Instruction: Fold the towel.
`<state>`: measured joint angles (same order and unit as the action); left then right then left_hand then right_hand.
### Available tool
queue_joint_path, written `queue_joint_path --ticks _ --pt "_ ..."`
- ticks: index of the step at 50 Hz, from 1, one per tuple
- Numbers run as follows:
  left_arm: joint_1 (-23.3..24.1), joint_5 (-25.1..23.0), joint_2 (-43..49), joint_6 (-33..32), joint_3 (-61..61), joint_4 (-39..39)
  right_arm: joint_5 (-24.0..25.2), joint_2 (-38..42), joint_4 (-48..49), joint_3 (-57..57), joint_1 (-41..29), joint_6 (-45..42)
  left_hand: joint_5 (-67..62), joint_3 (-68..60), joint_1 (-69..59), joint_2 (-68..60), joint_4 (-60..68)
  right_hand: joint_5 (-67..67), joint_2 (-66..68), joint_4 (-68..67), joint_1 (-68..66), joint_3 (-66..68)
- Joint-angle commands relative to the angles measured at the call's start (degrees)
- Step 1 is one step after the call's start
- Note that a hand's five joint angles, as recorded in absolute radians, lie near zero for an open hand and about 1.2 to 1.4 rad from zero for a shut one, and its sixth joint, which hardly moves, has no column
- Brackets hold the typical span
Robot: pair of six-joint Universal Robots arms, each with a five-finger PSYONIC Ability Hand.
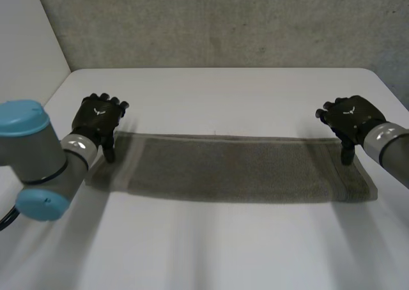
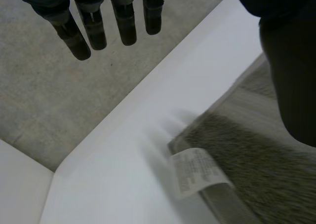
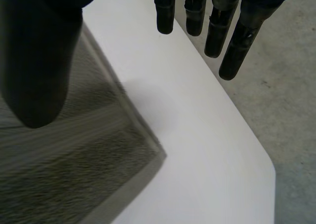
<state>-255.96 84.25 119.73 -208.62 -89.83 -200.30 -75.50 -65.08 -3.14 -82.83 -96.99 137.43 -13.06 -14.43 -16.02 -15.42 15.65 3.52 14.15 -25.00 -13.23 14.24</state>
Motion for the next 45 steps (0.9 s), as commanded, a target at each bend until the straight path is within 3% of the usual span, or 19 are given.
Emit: queue_joint_path --ticks 1,11,16,28,33,34,35,45 --pt "-0.3 -3.6 -9.5 1.8 -12.3 -2.5 4.0 -7.5 -0.2 -11.5 3.1 -0.3 12.2 3.5 5.1 4.5 -4.8 0.4 -0.2 11.0 -0.7 -0.3" --pt "-0.2 -3.7 -14.8 6.6 -21.8 -6.8 10.0 -7.6 2.4 -19.8 8.8 -0.4 12.2 3.5 5.1 4.5 -4.8 3.1 2.5 8.4 -3.4 2.4" --pt "-0.6 -3.4 -14.8 6.9 -22.8 -9.9 11.0 -6.1 6.5 -20.8 10.1 -0.1 12.2 3.5 5.1 4.5 -4.8 12.0 11.4 -0.5 -12.3 11.3" --pt "-1.1 -3.5 -14.5 6.9 -22.9 -10.2 10.1 -0.2 8.8 -19.8 10.0 -0.4 12.2 3.5 5.1 4.5 -4.8 35.6 35.0 -24.1 -35.9 34.9" --pt "-1.1 -3.5 -14.5 6.9 -23.1 -10.3 8.7 0.1 9.9 -19.3 10.1 -0.5 12.2 3.5 5.1 4.5 -4.8 52.4 51.8 -40.9 -52.7 51.7" --pt "-1.0 -3.5 -14.6 6.9 -23.1 -10.3 7.8 0.3 10.4 -18.9 10.2 -0.4 12.2 3.5 5.1 4.5 -4.8 64.1 63.4 -52.6 -64.4 63.4" --pt "-1.0 -3.5 -14.6 6.9 -23.2 -10.3 7.0 0.3 11.0 -18.6 10.7 -0.4 12.2 3.5 5.1 4.5 -4.8 66.5 65.8 -55.0 -66.8 65.7" --pt "-0.9 -3.2 -14.7 6.9 -23.3 -10.3 4.7 -2.3 11.4 -15.5 15.0 -2.0 12.2 3.5 5.1 4.5 -4.8 66.5 65.8 -55.0 -66.8 65.8"
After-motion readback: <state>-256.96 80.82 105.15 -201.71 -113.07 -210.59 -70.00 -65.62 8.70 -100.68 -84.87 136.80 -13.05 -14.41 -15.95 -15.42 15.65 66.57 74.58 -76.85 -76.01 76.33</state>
